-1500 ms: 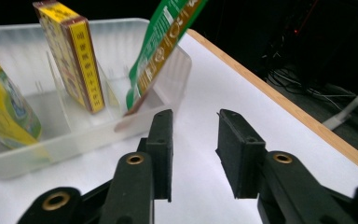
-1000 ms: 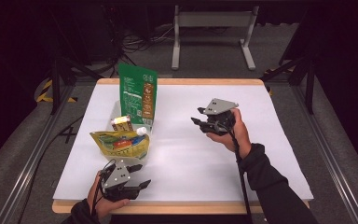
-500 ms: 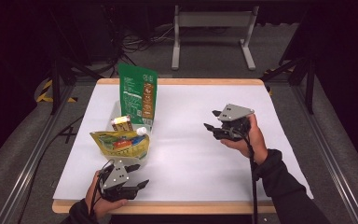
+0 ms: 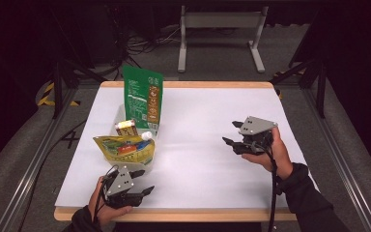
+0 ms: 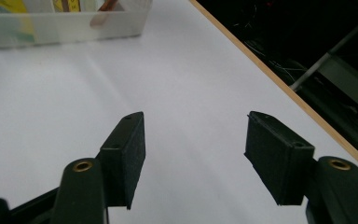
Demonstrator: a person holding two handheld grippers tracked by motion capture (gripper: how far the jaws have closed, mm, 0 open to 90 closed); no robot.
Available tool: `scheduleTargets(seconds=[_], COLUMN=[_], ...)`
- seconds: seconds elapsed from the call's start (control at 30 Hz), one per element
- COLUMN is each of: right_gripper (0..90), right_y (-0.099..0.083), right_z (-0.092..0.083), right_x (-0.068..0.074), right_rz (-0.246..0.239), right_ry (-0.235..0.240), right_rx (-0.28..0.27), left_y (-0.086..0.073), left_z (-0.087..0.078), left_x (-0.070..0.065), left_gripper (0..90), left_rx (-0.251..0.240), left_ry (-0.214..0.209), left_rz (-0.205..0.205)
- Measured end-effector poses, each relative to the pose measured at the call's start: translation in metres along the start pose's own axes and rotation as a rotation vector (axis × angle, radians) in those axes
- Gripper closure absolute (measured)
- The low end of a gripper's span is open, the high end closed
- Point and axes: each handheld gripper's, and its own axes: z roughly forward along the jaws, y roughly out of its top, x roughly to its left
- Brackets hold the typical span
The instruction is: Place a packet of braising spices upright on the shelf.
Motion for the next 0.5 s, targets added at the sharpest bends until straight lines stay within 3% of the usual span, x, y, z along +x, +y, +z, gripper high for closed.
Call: scheduleTargets(seconds=[0.23, 0.5], right_gripper=[35.9, 32.8], right_y=[-0.013, -0.031], right_z=[-0.009, -0.015], right_x=[0.004, 0.007], right_rz=[-0.023, -0.017], right_ry=[0.001, -0.008], right_rx=[0.016, 0.043], left_y=[-0.001, -0.001], left_z=[-0.001, -0.001], left_x=[0.003, 0.003], left_gripper=[38.2, 37.9], left_rx=[0.007, 0.013], left_ry=[0.012, 0.01], left_rz=[-0.007, -0.006])
